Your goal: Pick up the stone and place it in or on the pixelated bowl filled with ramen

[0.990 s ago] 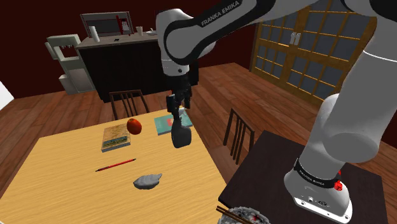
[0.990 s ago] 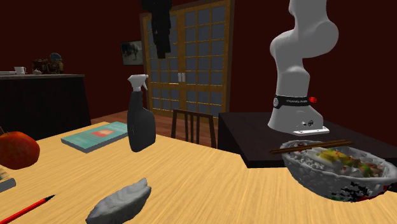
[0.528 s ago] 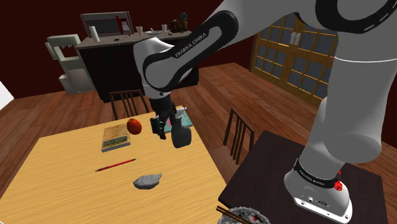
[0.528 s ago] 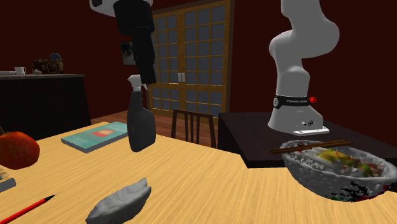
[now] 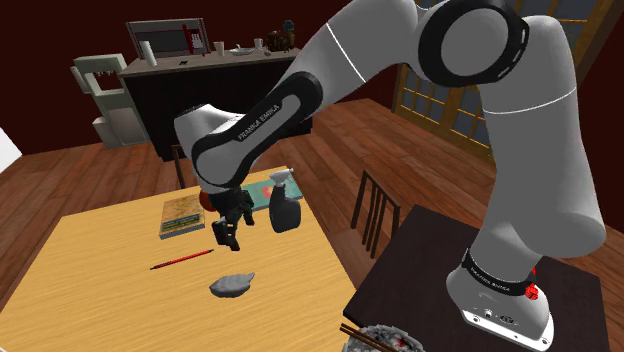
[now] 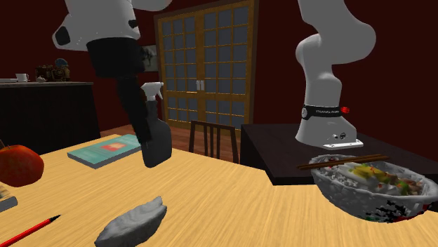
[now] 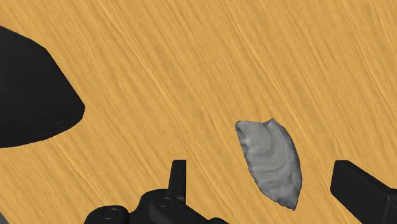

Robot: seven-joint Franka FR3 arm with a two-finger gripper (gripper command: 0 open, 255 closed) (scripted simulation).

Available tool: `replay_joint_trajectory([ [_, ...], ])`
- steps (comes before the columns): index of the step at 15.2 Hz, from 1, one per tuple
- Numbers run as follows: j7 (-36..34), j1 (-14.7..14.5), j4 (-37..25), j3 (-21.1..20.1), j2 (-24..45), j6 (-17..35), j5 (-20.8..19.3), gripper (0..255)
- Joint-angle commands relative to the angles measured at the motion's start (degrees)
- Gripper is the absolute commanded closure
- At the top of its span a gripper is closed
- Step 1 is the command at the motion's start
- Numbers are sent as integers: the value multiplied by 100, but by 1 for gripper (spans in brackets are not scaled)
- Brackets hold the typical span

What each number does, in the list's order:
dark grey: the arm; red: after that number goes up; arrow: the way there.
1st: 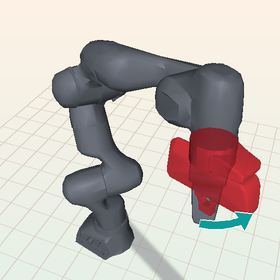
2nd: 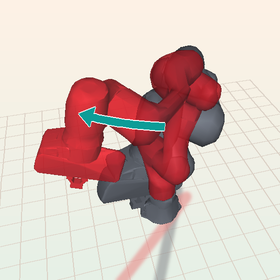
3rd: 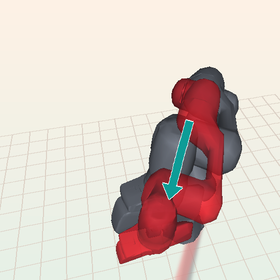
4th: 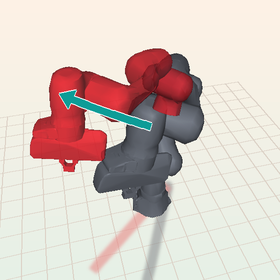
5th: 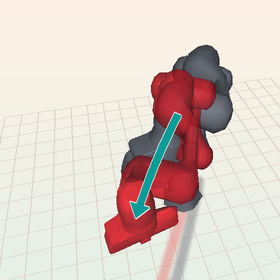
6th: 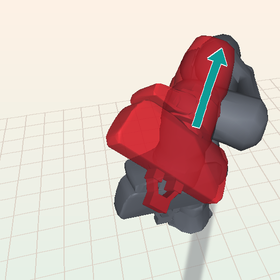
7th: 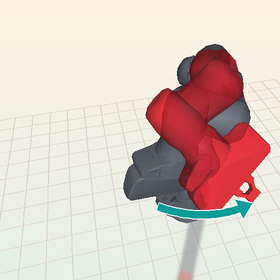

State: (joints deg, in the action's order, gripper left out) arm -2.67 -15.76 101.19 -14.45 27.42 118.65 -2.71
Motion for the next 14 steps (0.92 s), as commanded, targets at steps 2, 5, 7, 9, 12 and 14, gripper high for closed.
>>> replay_joint_trajectory([
  [2,-41,-223,-553,-11,647,-29,-170,0],
  [5,-42,-453,-1211,-3,1313,-140,-318,0],
  [7,-27,-615,-1700,6,1772,-247,-406,0],
  [9,-21,-688,-1882,17,1994,-239,-444,0],
  [12,-33,-697,-1789,33,2082,-58,-464,0],
  [14,-42,-704,-1735,44,2146,59,-478,0],
])
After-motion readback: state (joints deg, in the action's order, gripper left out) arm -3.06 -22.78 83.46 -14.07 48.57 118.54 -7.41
